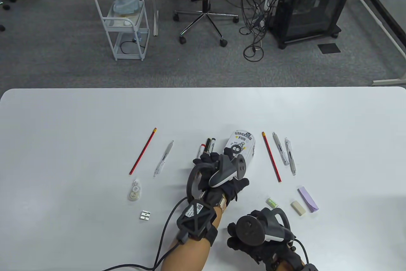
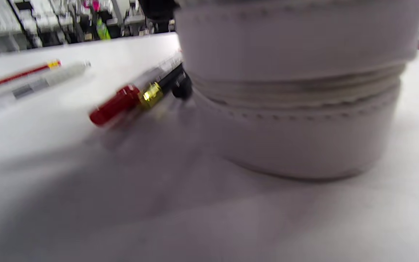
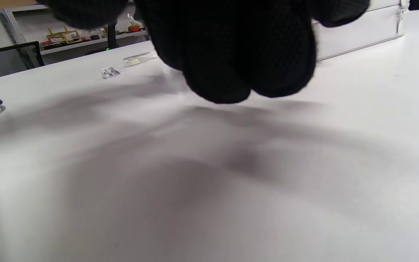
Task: Pack double-layer zippered pencil case
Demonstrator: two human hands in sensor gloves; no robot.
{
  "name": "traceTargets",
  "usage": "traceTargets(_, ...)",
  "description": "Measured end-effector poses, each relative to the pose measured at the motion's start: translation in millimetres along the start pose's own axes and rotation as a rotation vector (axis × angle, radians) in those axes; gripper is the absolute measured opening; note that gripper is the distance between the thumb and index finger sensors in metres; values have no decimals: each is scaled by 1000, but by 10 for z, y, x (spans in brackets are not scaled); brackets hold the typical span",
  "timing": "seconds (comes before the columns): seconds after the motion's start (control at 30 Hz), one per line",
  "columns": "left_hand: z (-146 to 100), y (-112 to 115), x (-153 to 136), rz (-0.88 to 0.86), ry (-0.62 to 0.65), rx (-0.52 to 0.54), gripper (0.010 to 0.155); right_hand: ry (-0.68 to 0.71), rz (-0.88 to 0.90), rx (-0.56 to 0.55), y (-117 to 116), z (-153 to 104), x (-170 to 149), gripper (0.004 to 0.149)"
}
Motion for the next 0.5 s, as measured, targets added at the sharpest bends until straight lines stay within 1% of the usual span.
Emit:
traceTargets(0.03,5,6,5,-18,0,-3,105,1,1,-1,4,-3,-2,61)
traceTargets(0.13,-19,-45,-10,-13,8,97,102,4,6,-7,14,-7,-3,61)
traceTargets(0.2,-69,-70,-49,-54,29,110,100,6,7,-10,18,-12,-6,61)
traceTargets(0.27,-146,-129,-99,-90,78,139,99,6,9,-24,41,-28,-18,61)
traceTargets(0.37,-377,-293,-214,-80,182,235,98,-1,27,-44,78,-52,-61,61)
traceTargets(0.43,-606,-387,-322,-37,259,313,96,-17,33,-59,111,-74,-108,61)
traceTargets(0.47,-693,-403,-366,-17,288,332,96,-25,35,-67,126,-84,-127,61)
traceTargets(0.5,-832,-406,-440,8,331,355,96,-38,40,-83,151,-102,-165,61)
Point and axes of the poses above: the tracker on the back of each hand, its own x axis roughly to the thumb side, its own z axis roughly from the wrist to the fingertips, y = z × x, the point moved 3 cm from there along z, roughly from the wrist to the fingertips, and after that the axes turned 2 degrees about x, right-handed, at the moved point
